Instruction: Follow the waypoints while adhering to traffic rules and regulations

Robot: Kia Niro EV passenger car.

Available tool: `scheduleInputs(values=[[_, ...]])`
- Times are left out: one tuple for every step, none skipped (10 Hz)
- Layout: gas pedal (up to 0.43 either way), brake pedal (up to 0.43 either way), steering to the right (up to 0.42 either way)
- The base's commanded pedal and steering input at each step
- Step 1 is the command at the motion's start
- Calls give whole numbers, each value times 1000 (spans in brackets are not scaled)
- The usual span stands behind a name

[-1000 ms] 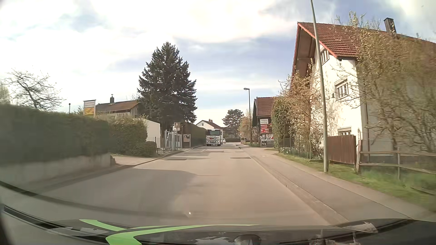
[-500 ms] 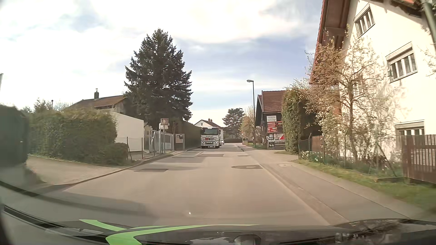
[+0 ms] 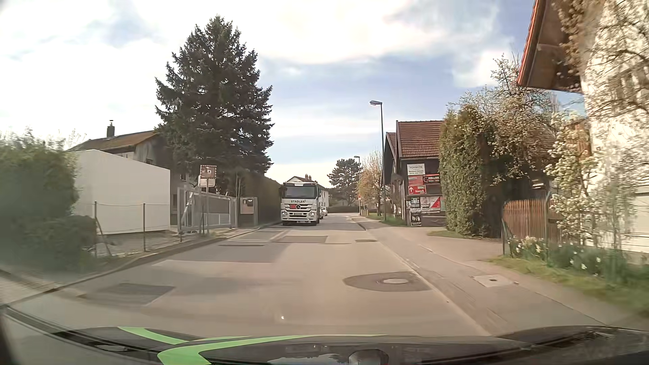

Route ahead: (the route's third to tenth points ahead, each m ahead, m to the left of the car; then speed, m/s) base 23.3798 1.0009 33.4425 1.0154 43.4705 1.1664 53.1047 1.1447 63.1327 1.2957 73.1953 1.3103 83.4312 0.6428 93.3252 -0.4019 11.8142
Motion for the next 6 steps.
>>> scheduleInputs(values=[[87,0,14],[67,0,14],[47,0,8],[47,0,6],[59,0,5],[59,0,0]])
